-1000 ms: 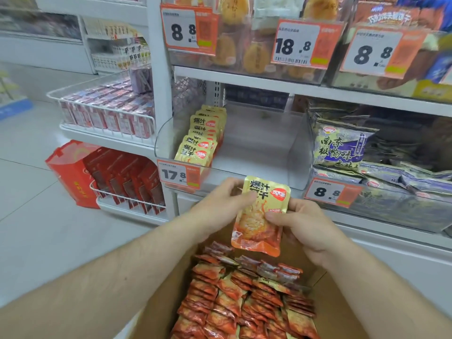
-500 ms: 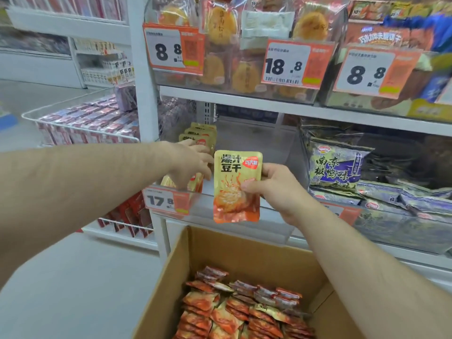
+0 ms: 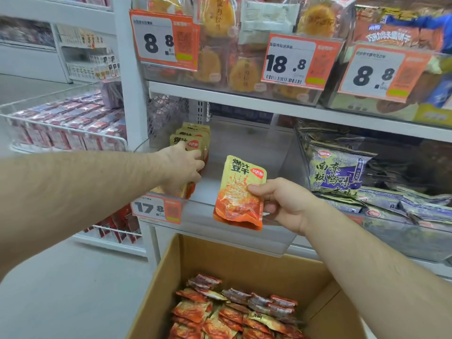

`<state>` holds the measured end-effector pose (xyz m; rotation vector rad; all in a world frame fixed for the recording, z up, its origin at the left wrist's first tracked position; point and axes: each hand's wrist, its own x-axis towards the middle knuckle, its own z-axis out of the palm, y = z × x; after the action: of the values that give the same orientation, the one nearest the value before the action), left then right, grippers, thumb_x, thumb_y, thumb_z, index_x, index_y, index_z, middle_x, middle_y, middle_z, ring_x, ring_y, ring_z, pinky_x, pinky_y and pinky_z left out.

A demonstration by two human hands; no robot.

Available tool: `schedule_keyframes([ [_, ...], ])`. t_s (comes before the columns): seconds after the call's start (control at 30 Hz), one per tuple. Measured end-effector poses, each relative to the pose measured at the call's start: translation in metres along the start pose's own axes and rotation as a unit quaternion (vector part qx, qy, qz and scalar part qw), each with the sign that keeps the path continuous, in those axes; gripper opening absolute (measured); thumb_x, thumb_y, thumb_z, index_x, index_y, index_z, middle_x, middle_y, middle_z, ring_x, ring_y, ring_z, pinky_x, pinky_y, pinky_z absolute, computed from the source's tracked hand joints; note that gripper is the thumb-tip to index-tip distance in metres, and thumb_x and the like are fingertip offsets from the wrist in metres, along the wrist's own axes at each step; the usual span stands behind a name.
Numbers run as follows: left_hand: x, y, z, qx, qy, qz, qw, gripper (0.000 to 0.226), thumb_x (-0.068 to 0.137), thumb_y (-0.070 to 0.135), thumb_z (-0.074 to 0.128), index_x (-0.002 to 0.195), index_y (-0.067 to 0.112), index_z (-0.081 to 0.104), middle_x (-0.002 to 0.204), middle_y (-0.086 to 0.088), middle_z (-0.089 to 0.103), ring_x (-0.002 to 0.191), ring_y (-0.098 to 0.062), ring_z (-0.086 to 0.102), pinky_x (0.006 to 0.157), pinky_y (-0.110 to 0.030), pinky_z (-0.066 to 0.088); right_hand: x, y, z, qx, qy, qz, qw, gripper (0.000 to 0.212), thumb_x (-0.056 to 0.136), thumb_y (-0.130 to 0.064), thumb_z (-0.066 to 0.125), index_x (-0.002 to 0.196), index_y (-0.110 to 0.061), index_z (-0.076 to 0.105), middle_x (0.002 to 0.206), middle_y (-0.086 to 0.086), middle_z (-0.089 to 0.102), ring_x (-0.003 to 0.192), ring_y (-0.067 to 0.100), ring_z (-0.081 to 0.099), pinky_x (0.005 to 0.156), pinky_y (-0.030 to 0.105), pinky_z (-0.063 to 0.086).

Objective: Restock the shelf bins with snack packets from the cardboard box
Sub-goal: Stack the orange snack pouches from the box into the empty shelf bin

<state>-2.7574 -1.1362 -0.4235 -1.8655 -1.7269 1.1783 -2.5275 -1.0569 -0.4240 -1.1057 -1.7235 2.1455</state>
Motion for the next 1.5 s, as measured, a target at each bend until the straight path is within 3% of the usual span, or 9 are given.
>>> schedule_keyframes([
  [0.1,-0.002,-0.003,-0.001,0.030,0.036,-0.013,0.999,0.059,0.083,0.046,0.061,0.138,0.032,0.047,0.131,-0.003,0.044,0.121,-0.028,0.034,0.073,-0.040,0.040,0.003,-0.002,-0.002,0.008,0.005,0.038,0.999,0.006,0.094,-0.012,0.059,0.097,-0.013,0.064,0.069,0.000,0.069,0.056,0.011,0.054,0.076,0.038,0.054],
  [0.27,-0.006,-0.007,0.000,0.054,0.073,-0.041,0.995,0.057,0.079,0.046,0.067,0.130,0.024,0.053,0.125,-0.007,0.047,0.118,-0.030,0.034,0.079,-0.045,0.048,0.021,-0.019,0.004,-0.006,0.076,-0.006,0.997,0.008,0.089,-0.014,0.066,0.089,-0.020,0.062,0.068,-0.002,0.059,0.062,0.014,0.042,0.095,0.044,0.044],
  [0.43,-0.011,-0.008,0.008,0.059,0.110,-0.065,0.990,0.066,0.077,0.051,0.069,0.131,0.017,0.052,0.128,-0.010,0.049,0.118,-0.030,0.036,0.086,-0.051,0.045,0.045,-0.028,0.031,-0.163,0.113,-0.073,0.977,0.016,0.085,-0.002,0.068,0.090,-0.017,0.064,0.072,-0.002,0.064,0.058,0.013,0.048,0.060,0.025,0.035],
  [0.7,-0.015,-0.013,0.024,-0.015,0.141,-0.203,0.969,0.085,0.080,0.042,0.066,0.148,0.019,0.021,0.145,-0.019,0.032,0.136,-0.038,0.027,0.113,-0.063,0.015,0.074,-0.014,0.066,-0.346,0.008,-0.006,0.938,0.024,0.084,-0.007,0.070,0.106,-0.017,0.067,0.091,0.000,0.071,0.068,0.015,0.055,0.068,0.031,0.034],
  [0.93,-0.013,-0.027,0.026,-0.111,0.062,-0.199,0.972,0.059,0.089,0.023,0.066,0.141,0.020,0.038,0.129,-0.008,0.053,0.116,-0.028,0.055,0.085,-0.041,0.051,0.085,-0.019,0.094,-0.346,0.021,-0.029,0.938,0.012,0.090,0.000,0.066,0.090,-0.011,0.059,0.074,0.001,0.059,0.055,0.011,0.051,0.031,0.010,0.031],
  [1.03,-0.014,-0.041,0.018,-0.146,0.032,-0.146,0.978,0.063,0.091,0.012,0.064,0.146,0.021,0.036,0.129,-0.007,0.053,0.114,-0.029,0.059,0.082,-0.041,0.055,0.094,-0.017,0.101,-0.360,0.051,-0.041,0.931,0.018,0.086,-0.008,0.072,0.103,-0.006,0.064,0.082,0.004,0.065,0.059,0.014,0.057,0.041,0.017,0.043],
  [1.17,-0.017,-0.043,0.014,-0.216,-0.001,-0.140,0.966,0.056,0.090,0.010,0.057,0.143,0.018,0.042,0.128,-0.009,0.054,0.112,-0.028,0.058,0.090,-0.038,0.052,0.108,-0.014,0.114,-0.376,0.080,-0.082,0.920,0.028,0.081,-0.018,0.075,0.106,-0.010,0.067,0.099,0.007,0.071,0.088,0.025,0.070,0.079,0.037,0.059],
  [1.33,-0.021,-0.026,0.016,-0.277,-0.033,-0.192,0.941,0.085,0.073,0.044,0.073,0.143,0.016,0.033,0.136,-0.012,0.041,0.125,-0.030,0.041,0.100,-0.044,0.045,0.108,-0.012,0.132,-0.468,0.112,-0.182,0.857,0.038,0.084,-0.035,0.069,0.116,-0.015,0.061,0.106,0.006,0.069,0.101,0.027,0.065,0.073,0.030,0.048],
  [1.5,-0.018,-0.006,0.023,-0.157,0.060,-0.278,0.946,0.074,0.075,0.042,0.075,0.135,0.015,0.040,0.134,-0.010,0.051,0.124,-0.029,0.048,0.108,-0.048,0.032,0.115,-0.017,0.123,-0.368,0.087,-0.046,0.924,0.099,0.071,-0.024,0.087,0.141,-0.002,0.020,0.132,0.010,0.046,0.121,0.026,0.050,0.088,0.030,0.043],
])
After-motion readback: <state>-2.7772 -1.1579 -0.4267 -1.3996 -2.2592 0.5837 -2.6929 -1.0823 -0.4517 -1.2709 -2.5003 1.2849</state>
